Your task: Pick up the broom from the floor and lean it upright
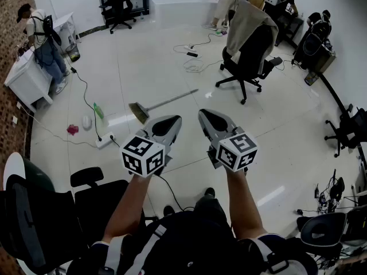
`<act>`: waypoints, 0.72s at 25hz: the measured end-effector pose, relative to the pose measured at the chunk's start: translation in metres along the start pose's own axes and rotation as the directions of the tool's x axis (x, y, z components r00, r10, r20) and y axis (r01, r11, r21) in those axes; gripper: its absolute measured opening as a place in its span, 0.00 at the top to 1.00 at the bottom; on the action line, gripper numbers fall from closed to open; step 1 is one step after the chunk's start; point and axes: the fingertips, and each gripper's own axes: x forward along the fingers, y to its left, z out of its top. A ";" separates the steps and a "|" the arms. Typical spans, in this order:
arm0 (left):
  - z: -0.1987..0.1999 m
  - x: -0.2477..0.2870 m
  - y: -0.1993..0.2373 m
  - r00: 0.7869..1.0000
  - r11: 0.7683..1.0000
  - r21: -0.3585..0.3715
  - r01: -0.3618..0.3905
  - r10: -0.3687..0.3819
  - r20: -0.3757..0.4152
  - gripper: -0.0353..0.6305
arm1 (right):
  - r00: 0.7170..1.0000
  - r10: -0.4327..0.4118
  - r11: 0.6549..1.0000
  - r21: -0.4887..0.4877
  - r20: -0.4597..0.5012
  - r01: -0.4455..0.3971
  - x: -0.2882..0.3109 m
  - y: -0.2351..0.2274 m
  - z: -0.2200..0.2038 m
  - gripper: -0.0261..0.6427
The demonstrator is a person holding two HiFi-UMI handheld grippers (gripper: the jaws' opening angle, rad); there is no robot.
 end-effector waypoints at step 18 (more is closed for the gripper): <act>0.002 0.156 0.065 0.996 0.997 0.020 -0.070 0.071 -0.048 0.94 | 0.997 0.077 0.997 0.029 -0.026 -0.077 0.066 -0.153 -0.002 0.96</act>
